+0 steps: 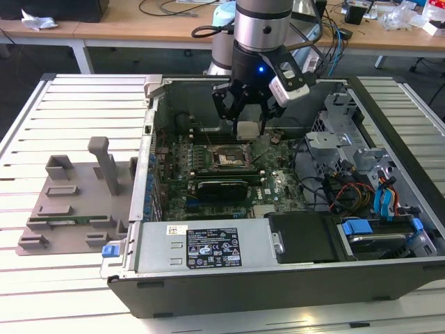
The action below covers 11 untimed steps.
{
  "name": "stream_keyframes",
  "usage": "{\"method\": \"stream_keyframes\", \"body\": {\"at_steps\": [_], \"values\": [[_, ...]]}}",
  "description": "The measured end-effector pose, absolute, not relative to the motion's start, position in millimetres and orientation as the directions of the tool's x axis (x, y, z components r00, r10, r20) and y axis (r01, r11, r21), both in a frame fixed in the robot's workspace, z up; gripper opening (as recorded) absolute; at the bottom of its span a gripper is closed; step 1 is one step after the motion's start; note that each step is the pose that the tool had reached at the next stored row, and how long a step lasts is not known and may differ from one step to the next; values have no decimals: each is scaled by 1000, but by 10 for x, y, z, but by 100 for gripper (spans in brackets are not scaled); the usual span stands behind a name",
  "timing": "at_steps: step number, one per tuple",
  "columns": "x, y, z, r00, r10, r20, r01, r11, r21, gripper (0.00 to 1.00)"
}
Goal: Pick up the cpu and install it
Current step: 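Pick up the cpu and move it towards the insertion slot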
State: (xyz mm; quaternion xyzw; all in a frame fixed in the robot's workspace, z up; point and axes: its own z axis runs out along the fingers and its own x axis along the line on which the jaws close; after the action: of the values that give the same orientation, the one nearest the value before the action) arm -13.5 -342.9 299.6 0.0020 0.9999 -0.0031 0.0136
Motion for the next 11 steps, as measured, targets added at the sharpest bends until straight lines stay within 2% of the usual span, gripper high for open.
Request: {"method": "stream_keyframes", "body": {"at_steps": [11], "values": [[-135,-3429,2994,-1000,4,-27,4,1000,-6,55]]}}
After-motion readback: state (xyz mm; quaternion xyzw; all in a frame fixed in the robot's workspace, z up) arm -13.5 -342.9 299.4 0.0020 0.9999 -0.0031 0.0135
